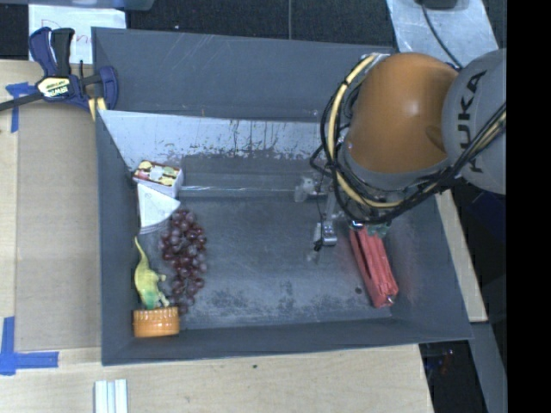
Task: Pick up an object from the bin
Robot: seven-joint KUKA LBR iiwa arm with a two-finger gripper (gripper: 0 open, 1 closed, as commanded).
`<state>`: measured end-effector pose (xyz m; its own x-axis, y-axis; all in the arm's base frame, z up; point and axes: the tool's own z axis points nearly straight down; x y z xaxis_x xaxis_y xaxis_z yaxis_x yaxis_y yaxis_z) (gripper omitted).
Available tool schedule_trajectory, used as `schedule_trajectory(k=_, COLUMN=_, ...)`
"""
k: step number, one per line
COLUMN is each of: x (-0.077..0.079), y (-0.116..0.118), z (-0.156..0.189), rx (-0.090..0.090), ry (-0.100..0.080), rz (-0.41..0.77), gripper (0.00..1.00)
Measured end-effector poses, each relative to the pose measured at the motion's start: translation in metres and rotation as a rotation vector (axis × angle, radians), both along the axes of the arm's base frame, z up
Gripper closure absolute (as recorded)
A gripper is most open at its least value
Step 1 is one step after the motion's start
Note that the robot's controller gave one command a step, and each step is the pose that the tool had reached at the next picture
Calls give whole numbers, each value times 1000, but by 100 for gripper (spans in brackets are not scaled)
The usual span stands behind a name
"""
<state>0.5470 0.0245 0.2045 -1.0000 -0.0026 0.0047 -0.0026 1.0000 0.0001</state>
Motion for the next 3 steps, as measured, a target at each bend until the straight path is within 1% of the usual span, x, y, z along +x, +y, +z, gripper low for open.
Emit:
schedule_trajectory(k=1, x=2, y=0, z=4, rx=0, ry=-8, rz=-1, gripper=0)
schedule_trajectory(k=2, x=-5, y=9, z=-15, rx=-1, ry=-15, rz=79, gripper=0)
schedule_trajectory(k=3, x=-56, y=77, z=-60, rx=1, ry=-11, rz=145, gripper=0)
